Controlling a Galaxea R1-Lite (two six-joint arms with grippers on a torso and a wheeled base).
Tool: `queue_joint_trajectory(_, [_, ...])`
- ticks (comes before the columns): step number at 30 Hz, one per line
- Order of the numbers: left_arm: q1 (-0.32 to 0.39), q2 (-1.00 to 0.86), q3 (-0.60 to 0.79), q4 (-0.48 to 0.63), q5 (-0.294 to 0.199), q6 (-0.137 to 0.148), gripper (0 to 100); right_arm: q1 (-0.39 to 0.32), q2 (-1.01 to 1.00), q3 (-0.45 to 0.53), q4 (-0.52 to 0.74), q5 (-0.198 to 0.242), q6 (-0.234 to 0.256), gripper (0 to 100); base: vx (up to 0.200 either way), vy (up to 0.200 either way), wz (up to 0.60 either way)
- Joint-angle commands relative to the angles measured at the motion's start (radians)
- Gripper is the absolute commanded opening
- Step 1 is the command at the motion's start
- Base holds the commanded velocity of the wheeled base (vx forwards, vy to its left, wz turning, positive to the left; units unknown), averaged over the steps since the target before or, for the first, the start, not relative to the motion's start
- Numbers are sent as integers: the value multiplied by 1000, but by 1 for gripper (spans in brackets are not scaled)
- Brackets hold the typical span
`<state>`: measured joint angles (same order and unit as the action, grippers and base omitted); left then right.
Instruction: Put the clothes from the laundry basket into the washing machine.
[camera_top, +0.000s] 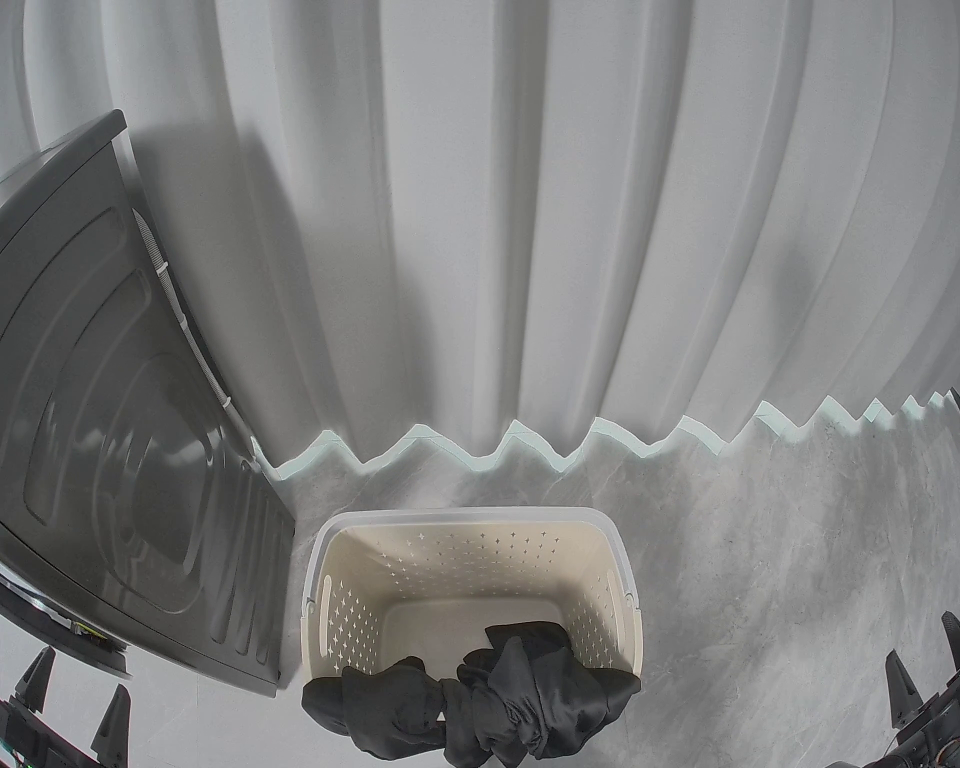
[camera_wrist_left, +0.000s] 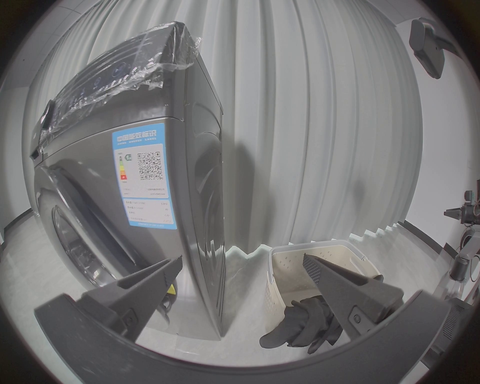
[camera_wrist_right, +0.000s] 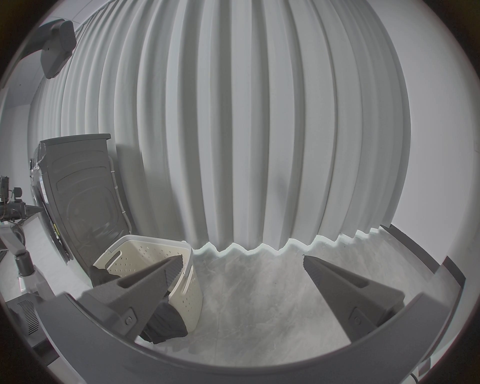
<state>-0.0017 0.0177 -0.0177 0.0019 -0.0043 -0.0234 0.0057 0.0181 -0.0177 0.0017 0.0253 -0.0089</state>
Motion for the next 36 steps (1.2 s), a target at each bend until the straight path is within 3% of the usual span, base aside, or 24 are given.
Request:
queue_joint_trajectory(1, [0,-18,15,0,0,-1,100,0,-17,16,0,-1,0,100,200,0,0])
queue_joint_trajectory(11, [0,-18,15,0,1,-1,100,0,-17,16,0,-1,0,100,20,0,0])
queue_joint_trajectory(17, [0,-18,15,0,1,-1,100,0,-17,16,0,-1,0,100,200,0,0])
queue_joint_trajectory(36, [0,-18,15,0,0,-1,100,0,-17,16,0,-1,0,100,0,0,0])
